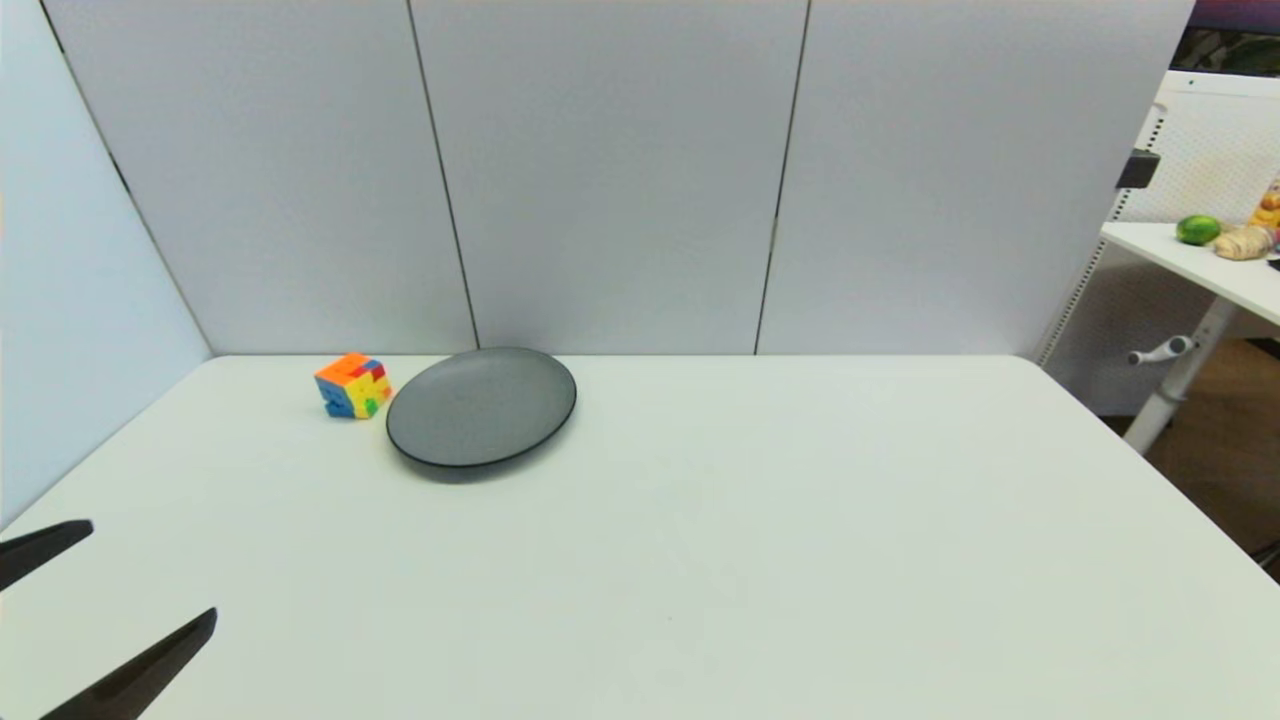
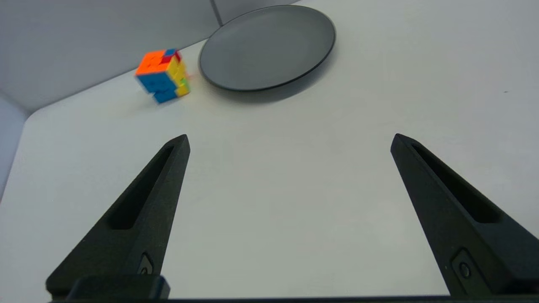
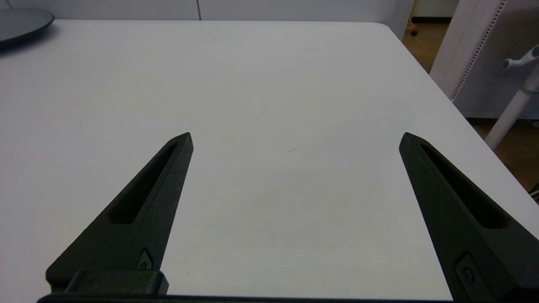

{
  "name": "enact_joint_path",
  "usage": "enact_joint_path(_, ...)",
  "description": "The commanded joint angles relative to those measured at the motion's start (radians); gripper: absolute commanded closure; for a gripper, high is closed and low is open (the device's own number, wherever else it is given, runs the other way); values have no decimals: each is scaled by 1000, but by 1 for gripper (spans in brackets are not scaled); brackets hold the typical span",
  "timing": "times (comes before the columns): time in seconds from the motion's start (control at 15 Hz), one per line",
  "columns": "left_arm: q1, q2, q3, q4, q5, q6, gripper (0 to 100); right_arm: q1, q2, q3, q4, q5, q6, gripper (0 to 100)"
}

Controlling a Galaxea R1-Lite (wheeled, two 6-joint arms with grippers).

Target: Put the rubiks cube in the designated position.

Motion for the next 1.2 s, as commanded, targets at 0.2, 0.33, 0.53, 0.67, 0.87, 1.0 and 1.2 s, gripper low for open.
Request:
enact_joint_path(0.2,48,-517,305,-3,238,-116,0,0,1,0,0,0,0,0)
enact_joint_path(0.33,49,-633,308,110,246,-142,0,0,1,0,0,0,0,0)
enact_joint_path(0.53,48,-636,309,142,228,-171,0,0,1,0,0,0,-1,0)
enact_joint_path(0.67,48,-636,309,144,226,-175,0,0,1,0,0,0,-1,0)
enact_joint_path(0.87,48,-638,309,142,228,-213,0,0,1,0,0,0,-1,0)
enact_joint_path(1.0,48,-636,309,141,229,-244,0,0,1,0,0,0,-1,0)
enact_joint_path(1.2,48,-636,309,141,241,-248,0,1,1,0,0,0,-1,0)
